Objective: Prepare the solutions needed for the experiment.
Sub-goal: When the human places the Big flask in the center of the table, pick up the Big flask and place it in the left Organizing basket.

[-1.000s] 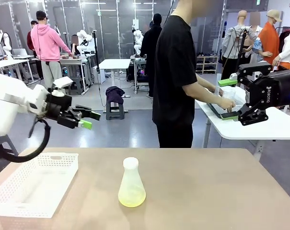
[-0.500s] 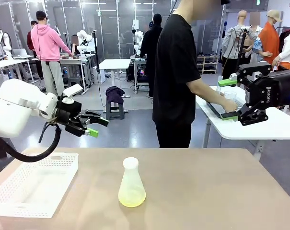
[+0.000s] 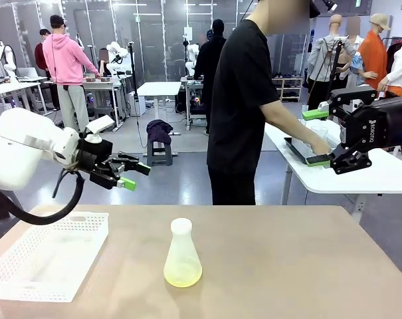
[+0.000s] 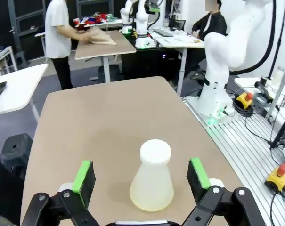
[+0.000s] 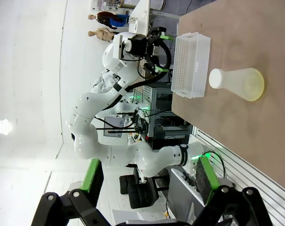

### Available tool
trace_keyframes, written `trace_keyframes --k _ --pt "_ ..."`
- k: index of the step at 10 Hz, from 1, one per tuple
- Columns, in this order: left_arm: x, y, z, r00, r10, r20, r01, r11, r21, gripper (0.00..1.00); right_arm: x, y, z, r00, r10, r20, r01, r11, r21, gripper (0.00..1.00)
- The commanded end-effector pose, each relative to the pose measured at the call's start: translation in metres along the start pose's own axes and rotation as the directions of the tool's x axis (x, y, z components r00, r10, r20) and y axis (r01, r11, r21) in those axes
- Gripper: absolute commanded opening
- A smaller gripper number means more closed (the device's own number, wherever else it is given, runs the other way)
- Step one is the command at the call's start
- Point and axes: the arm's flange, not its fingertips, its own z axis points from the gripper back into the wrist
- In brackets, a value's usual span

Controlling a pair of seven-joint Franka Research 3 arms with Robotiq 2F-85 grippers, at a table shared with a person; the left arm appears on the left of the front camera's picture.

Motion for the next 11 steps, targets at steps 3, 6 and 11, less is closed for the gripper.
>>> trace_keyframes --k 3,6,11 --pt "-0.027 -0.001 -0.034 0.996 -0.077 0.054 0.086 0.978 -0.192 1.00 -0.001 0.002 0.000 1.000 0.007 0.005 -0.007 1.000 0.013 1.00" --pt "-0.049 0.003 -0.044 0.999 -0.024 0.027 0.029 0.972 -0.232 1.00 -0.001 0.002 0.000 1.000 0.007 0.005 -0.007 1.000 0.013 1.00" --pt "-0.042 -0.009 -0.047 0.999 -0.039 0.038 0.045 0.980 -0.195 1.00 -0.001 0.002 0.000 1.000 0.007 0.005 -0.007 1.000 0.013 1.00"
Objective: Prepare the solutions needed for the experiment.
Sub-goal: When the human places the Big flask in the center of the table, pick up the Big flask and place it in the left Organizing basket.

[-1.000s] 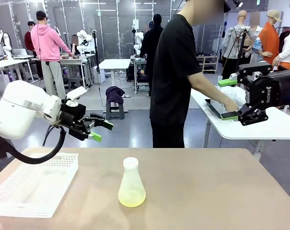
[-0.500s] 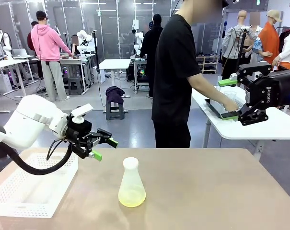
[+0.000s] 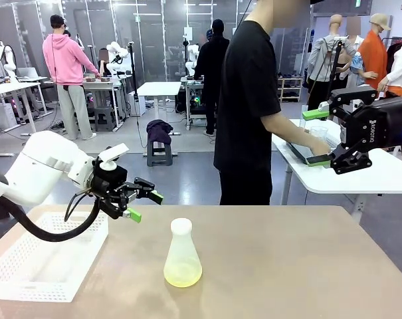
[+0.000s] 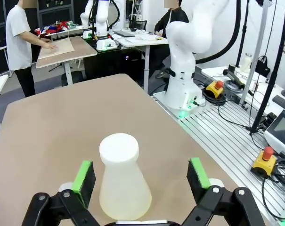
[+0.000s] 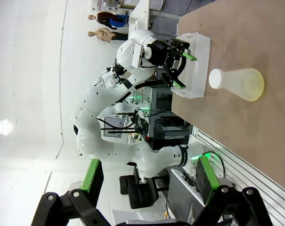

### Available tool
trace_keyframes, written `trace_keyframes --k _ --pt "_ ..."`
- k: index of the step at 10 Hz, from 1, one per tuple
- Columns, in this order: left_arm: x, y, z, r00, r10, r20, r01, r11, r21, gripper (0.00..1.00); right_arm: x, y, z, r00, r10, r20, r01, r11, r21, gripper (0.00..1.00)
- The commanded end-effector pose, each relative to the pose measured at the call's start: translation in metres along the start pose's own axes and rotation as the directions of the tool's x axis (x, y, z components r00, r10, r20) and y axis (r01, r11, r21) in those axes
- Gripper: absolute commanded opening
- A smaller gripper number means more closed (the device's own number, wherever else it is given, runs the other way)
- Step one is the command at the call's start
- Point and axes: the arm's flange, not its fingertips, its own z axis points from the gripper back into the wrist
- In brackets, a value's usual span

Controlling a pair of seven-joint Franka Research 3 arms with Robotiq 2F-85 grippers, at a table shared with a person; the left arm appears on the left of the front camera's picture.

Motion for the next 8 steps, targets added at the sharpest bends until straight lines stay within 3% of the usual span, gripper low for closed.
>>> trace_keyframes --k 1,2,4,8 --pt "0.004 -0.001 -0.001 1.000 -0.005 0.004 0.005 1.000 0.005 1.00 -0.001 0.002 -0.001 1.000 0.008 0.004 -0.008 1.000 0.014 1.00" --pt "0.000 0.000 0.000 1.000 0.000 0.000 0.000 1.000 0.000 1.00 -0.001 0.002 -0.001 1.000 0.008 0.004 -0.008 1.000 0.014 1.00" --pt "-0.027 0.019 -0.019 0.995 0.022 -0.093 -0.024 1.000 -0.014 1.00 -0.001 0.002 -0.001 1.000 0.008 0.004 -0.008 1.000 0.014 1.00" --pt "-0.042 0.041 -0.056 0.988 0.000 -0.157 -0.008 0.998 -0.055 1.00 -0.001 0.002 -0.001 1.000 0.008 0.004 -0.008 1.000 0.014 1.00"
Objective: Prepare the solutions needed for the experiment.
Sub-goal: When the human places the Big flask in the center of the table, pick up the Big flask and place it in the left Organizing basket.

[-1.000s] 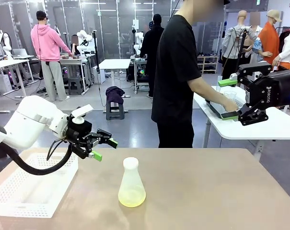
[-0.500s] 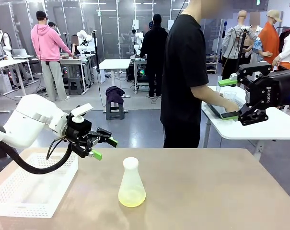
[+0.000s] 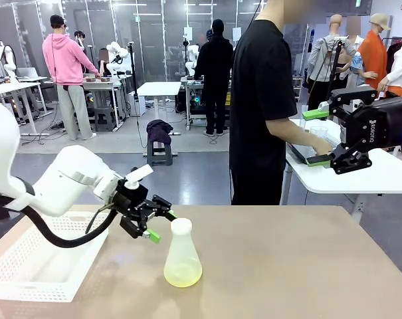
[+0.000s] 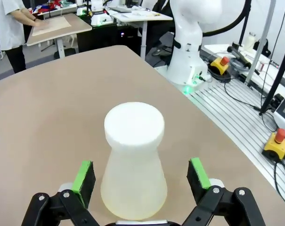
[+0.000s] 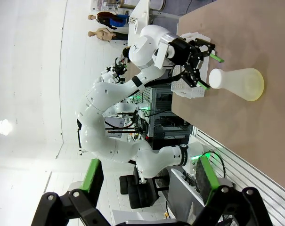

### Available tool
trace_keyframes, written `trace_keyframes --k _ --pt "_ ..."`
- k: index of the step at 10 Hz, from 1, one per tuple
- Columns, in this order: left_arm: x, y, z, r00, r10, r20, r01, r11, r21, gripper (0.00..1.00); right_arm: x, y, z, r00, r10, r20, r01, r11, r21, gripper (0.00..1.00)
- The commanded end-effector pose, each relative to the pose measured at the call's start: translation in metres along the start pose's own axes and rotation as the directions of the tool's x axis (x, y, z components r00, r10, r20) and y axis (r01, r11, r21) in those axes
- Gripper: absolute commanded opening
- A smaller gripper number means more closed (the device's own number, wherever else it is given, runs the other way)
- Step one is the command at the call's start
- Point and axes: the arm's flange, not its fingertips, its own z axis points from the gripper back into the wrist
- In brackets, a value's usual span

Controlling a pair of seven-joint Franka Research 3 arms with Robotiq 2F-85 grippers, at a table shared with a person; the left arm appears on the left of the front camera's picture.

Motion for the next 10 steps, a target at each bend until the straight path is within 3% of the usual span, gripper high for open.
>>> trace_keyframes --k 1,7,10 --pt "-0.004 0.016 -0.010 1.000 -0.003 -0.026 0.002 0.999 -0.039 1.00 -0.001 0.002 -0.001 1.000 0.007 0.005 -0.008 1.000 0.014 1.00" --pt "-0.018 0.020 -0.035 0.979 -0.002 0.204 0.031 0.990 -0.139 1.00 -0.001 0.002 -0.001 1.000 0.007 0.005 -0.008 1.000 0.014 1.00" --pt "-0.025 0.026 -0.039 0.973 -0.003 0.229 0.035 0.990 -0.135 1.00 -0.001 0.002 -0.001 1.000 0.007 0.005 -0.008 1.000 0.014 1.00"
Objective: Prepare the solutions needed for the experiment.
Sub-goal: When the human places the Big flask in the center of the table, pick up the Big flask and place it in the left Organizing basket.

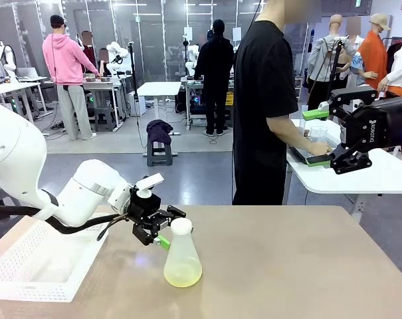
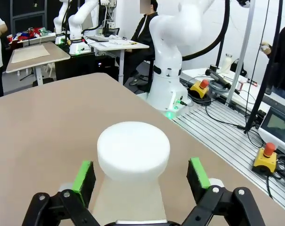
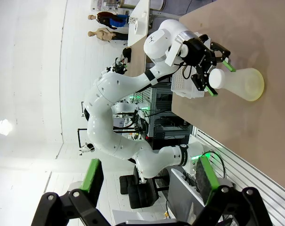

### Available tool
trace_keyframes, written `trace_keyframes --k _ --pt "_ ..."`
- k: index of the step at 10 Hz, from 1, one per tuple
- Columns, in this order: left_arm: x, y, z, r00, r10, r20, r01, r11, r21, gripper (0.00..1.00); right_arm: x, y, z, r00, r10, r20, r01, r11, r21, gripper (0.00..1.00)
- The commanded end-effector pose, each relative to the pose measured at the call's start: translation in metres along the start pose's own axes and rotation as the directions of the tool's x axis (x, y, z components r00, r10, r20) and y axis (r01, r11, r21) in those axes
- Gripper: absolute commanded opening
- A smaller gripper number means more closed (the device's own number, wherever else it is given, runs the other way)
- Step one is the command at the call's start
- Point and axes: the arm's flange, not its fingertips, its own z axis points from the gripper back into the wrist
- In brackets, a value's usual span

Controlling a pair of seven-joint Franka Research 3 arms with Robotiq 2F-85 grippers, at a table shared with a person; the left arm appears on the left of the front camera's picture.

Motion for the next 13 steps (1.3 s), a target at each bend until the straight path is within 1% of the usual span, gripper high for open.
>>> trace_keyframes --k 1,3,5,11,12,13 --pt "-0.004 0.009 -0.002 0.999 -0.026 0.045 0.027 0.999 -0.020 1.00 -0.001 0.002 -0.001 1.000 0.008 0.005 -0.008 1.000 0.013 1.00" --pt "-0.006 0.013 -0.008 0.998 -0.040 0.054 0.043 0.998 -0.047 1.00 -0.001 0.002 -0.001 1.000 0.008 0.005 -0.008 1.000 0.013 1.00" --pt "-0.007 0.017 -0.014 0.994 -0.040 0.102 0.049 0.995 -0.085 1.00 -0.001 0.002 -0.001 1.000 0.008 0.005 -0.008 1.000 0.013 1.00" --pt "-0.014 0.025 -0.024 0.992 -0.023 0.121 0.038 0.992 -0.120 1.00 -0.001 0.002 -0.001 1.000 0.008 0.005 -0.008 1.000 0.013 1.00" --pt "-0.014 0.024 -0.023 0.990 -0.038 0.133 0.053 0.992 -0.113 0.80 -0.001 0.002 -0.001 1.000 0.008 0.005 -0.008 1.000 0.013 1.00" --pt "-0.014 0.025 -0.022 0.990 -0.034 0.138 0.050 0.992 -0.114 0.80 -0.001 0.002 -0.001 1.000 0.008 0.005 -0.008 1.000 0.013 1.00"
